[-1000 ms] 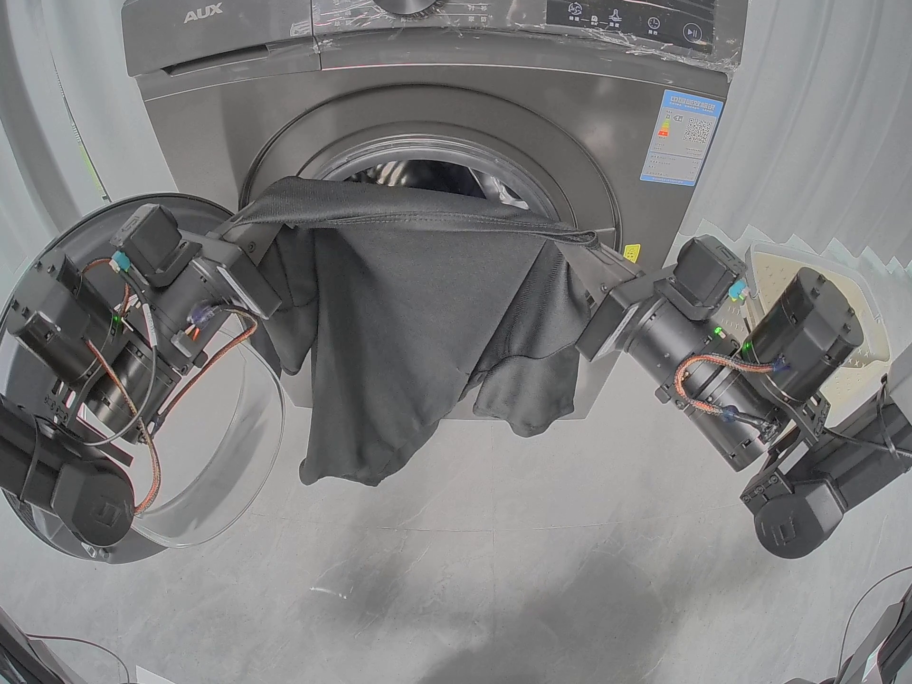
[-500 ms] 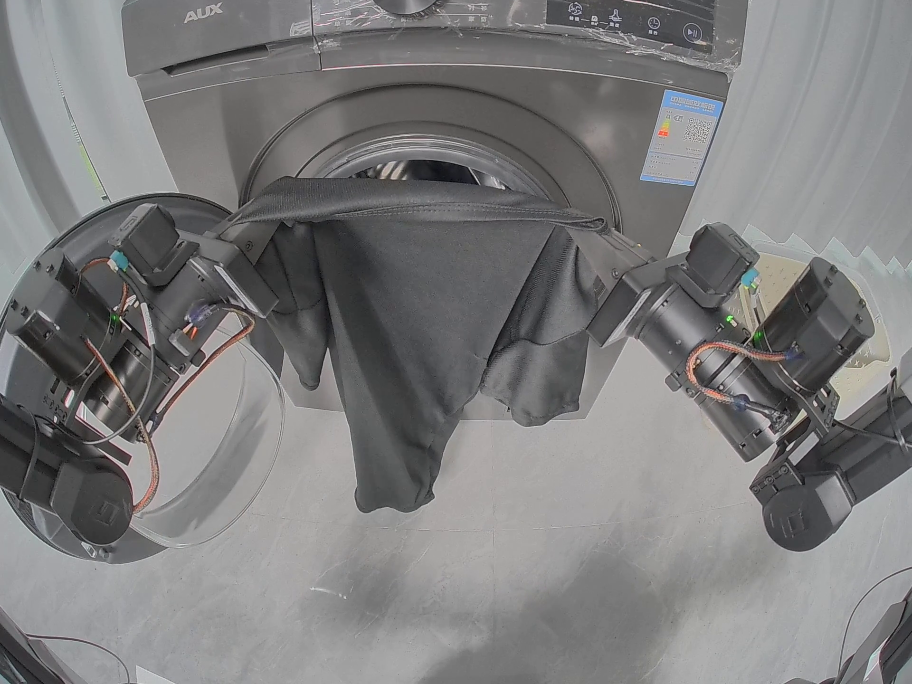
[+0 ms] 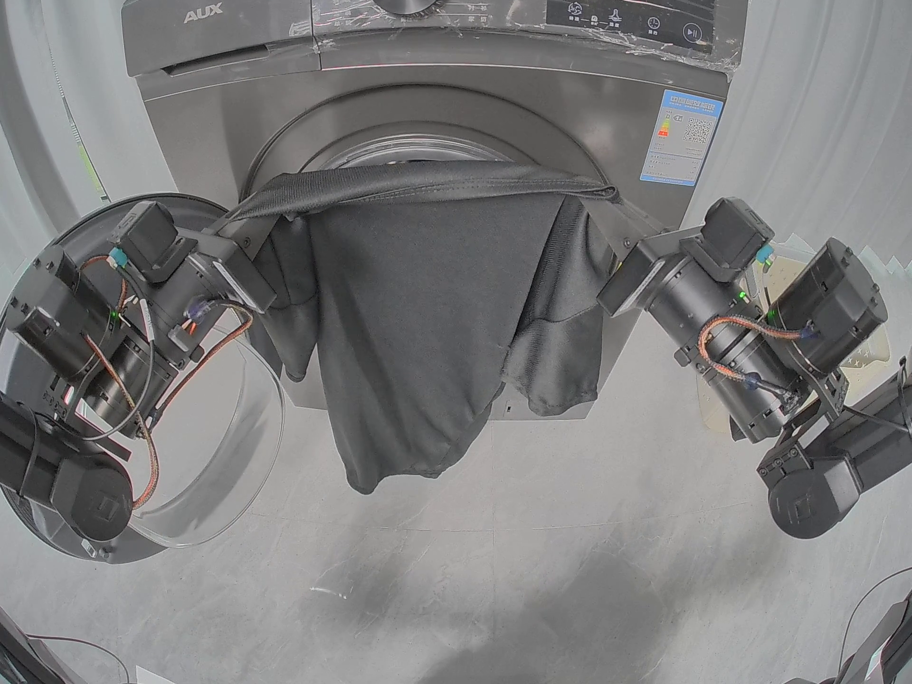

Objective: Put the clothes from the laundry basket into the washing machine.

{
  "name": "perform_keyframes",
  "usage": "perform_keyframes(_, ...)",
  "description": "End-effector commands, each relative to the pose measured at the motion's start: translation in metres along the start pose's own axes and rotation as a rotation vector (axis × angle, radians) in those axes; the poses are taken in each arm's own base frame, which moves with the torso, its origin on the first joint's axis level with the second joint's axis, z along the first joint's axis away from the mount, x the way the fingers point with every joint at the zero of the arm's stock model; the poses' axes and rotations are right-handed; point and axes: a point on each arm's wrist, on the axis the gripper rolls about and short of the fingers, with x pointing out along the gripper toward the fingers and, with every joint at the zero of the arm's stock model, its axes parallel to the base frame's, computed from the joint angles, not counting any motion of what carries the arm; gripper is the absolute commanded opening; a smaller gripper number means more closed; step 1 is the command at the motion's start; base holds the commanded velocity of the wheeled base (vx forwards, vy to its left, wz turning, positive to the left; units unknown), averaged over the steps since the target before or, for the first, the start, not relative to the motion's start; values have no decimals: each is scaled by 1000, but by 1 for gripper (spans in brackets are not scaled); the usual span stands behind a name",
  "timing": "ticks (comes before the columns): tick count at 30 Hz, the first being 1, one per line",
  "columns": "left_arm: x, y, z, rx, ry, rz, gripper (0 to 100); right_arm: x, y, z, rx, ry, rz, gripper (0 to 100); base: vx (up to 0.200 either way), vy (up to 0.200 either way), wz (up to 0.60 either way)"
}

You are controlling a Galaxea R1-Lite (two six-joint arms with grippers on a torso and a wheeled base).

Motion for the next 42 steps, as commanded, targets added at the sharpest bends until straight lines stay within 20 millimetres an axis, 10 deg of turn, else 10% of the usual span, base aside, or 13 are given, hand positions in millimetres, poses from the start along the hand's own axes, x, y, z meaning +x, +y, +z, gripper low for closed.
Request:
perform_keyframes(1,2,0,2,3,-12,-2,0,3,1,4,2,-22,5,0,0,0,0)
perform_keyframes(14,2,-7,-13,-10,35,-22,0,-3,0,-6,3,24,-1,0,0,0,0)
perform_keyframes(25,24,-35,-33,-61,40,-107,0,-26,28,-72,72,265,70,0,0,0,0)
perform_keyframes(26,24,-35,-31,-60,31,-108,0,-31,39,-83,81,304,99,100,0,0,0)
perform_keyframes(35,25,-36,-23,-56,7,-111,0,-65,66,-136,91,533,178,100,0,0,0)
perform_keyframes(42,22,-41,-7,-62,-35,-136,0,-56,55,-158,77,548,138,100,0,0,0)
